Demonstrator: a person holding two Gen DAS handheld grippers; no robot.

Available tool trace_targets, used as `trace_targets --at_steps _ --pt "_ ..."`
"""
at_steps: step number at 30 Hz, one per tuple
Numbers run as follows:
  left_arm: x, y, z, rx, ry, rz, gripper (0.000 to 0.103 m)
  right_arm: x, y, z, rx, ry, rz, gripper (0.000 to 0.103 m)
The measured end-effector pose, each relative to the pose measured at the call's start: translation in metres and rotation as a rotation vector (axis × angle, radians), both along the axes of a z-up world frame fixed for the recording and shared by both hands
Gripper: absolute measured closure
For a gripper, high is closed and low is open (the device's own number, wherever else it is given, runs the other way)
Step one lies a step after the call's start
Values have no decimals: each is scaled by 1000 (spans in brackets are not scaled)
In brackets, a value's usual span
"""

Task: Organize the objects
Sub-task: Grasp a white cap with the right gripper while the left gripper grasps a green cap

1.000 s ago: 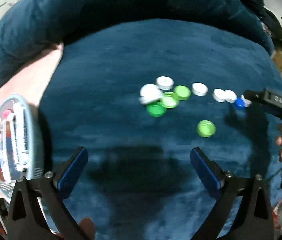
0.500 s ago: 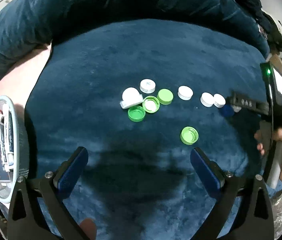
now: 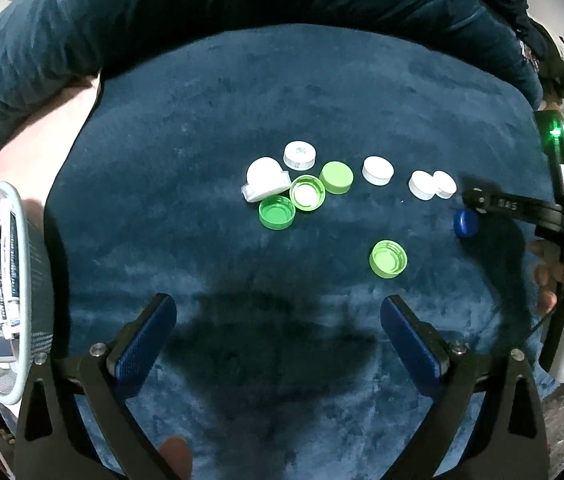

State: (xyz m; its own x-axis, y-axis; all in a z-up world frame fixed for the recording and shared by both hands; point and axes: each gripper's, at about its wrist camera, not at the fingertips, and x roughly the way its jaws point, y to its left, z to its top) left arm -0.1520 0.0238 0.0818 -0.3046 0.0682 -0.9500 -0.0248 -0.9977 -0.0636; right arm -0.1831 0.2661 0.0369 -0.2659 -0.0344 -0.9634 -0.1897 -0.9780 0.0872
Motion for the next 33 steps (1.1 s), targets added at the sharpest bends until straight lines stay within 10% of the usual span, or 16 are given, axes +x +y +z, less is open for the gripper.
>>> trace_targets --at_steps 16,19,23,33 --pt "-31 61 -37 119 -27 -132 5 42 2 45 -193 74 -33 72" --pt "-36 68 -47 116 -50 -149 19 39 -3 48 -205 88 -37 72" --pt "-40 69 -59 95 -87 -176 72 25 -13 46 -221 92 -42 72" --pt "-20 2 4 83 8 -61 72 35 -54 68 -244 129 17 72"
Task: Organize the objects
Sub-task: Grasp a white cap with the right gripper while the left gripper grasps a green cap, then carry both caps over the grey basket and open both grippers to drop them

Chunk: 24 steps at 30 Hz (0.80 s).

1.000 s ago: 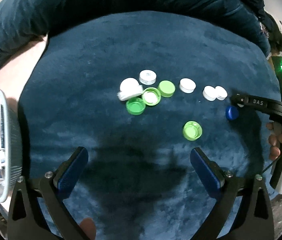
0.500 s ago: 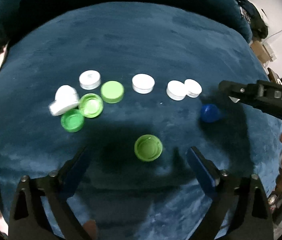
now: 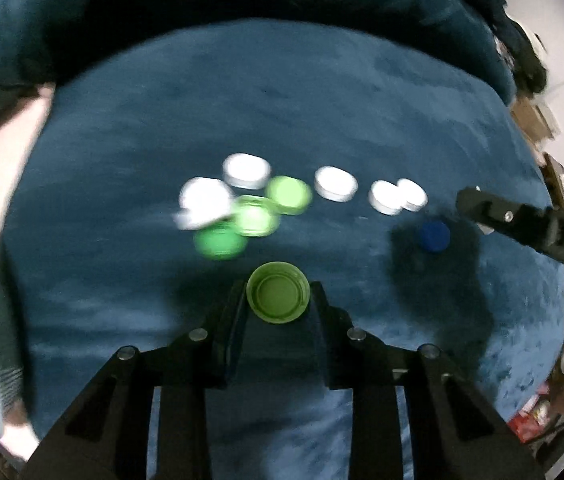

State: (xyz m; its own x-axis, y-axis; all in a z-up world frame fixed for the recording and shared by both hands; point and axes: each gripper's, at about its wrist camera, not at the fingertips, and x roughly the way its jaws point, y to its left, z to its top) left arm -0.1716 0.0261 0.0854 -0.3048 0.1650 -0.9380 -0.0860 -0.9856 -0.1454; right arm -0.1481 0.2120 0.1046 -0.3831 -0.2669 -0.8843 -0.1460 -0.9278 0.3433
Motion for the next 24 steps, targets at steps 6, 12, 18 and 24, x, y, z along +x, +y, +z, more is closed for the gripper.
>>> trace_targets --at_steps 6,12,18,24 --pt "32 -93 40 -104 105 170 72 7 -72 19 -1 44 131 72" --pt "98 -196 48 -225 161 386 72 26 -183 41 -19 108 341 72" --pt "148 -294 41 -143 147 650 72 52 -296 42 -89 103 590 72" --pt "166 -334 29 -106 108 727 73 61 -369 15 -185 -4 704 72"
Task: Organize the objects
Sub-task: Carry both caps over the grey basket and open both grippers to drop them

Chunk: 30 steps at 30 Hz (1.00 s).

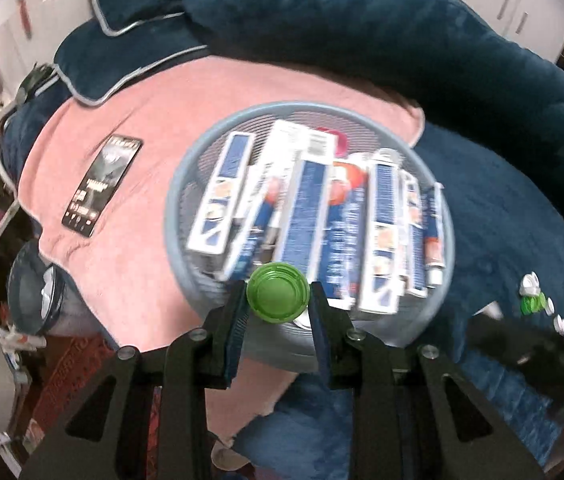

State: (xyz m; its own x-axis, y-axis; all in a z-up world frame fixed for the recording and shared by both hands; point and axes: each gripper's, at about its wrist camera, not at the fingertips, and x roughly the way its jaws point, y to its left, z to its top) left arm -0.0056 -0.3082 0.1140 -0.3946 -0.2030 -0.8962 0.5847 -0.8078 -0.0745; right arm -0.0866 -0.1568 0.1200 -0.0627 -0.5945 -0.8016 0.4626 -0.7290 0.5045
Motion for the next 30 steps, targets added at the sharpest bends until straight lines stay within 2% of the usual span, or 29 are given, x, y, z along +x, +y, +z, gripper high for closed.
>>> trace_targets --at_steps 3,7,9,11,13,19,23,25,27,28,30 --pt "-1 -6 -9 53 1 -4 73 -1 -20 -16 -11 -66 21 72" --pt "-2 -5 -17 64 -32 -16 72 -2 -35 -29 -44 -138 37 72" --pt "-1 -4 -16 67 -28 -22 65 -2 -36 -29 -57 -153 44 72" --pt "1 -3 -12 51 -21 -13 49 -2 -37 -30 -60 -149 42 72" --pt "6 -4 -7 51 7 -9 42 -4 -36 -30 -71 -152 31 72" --pt "21 -5 16 -29 51 42 31 -4 -37 -32 -111 -175 15 71" --pt "29 -13 23 -28 71 79 27 -5 -42 -31 -160 -216 23 70" --pt "30 -14 23 -35 63 82 24 -4 -44 -28 -150 -196 18 67" --pt "31 -15 23 -35 62 85 22 -4 -43 -26 -145 -182 4 49" --pt "30 -15 23 -30 63 82 20 -4 -42 -25 -144 -180 -10 44" --pt "28 -12 22 -29 58 70 20 -5 -38 -24 -161 -184 -33 22"
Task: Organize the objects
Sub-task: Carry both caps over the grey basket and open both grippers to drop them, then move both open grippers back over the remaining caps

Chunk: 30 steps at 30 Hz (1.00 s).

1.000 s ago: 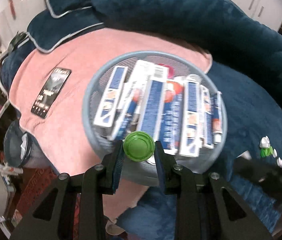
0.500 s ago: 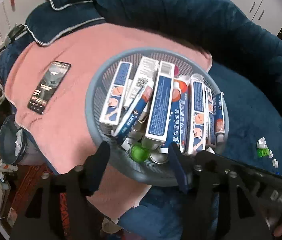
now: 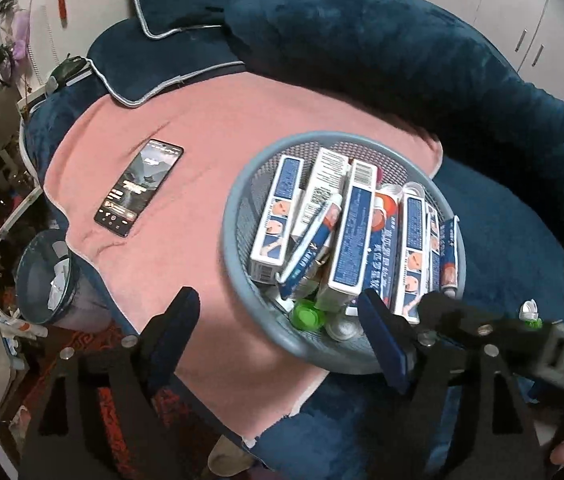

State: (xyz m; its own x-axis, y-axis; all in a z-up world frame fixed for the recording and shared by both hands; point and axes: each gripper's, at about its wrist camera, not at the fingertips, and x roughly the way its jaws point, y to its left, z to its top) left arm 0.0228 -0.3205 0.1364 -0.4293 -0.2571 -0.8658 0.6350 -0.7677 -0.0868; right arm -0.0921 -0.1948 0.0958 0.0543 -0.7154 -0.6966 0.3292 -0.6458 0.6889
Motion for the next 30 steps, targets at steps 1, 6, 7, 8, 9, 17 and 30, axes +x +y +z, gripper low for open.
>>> trace_targets --at_steps 1,6,7,8,9,17,30 --pt "-1 2 0 -5 -3 -7 20 0 4 0 -10 -6 -13 20" --pt "-13 24 4 -59 -21 -67 19 -2 16 9 68 59 -36 9" --pt "-16 29 5 -72 -31 -80 17 -2 20 12 101 89 -45 6" --pt "-19 33 5 -83 -42 -92 17 -3 24 14 120 109 -54 2" --pt "-22 38 5 -92 -50 -104 17 -3 30 17 140 132 -66 0" --pt "-36 76 15 -142 -55 -187 6 -11 85 34 170 198 -184 0" --pt "-57 152 33 -169 -15 -334 1 1 174 61 179 277 -347 0"
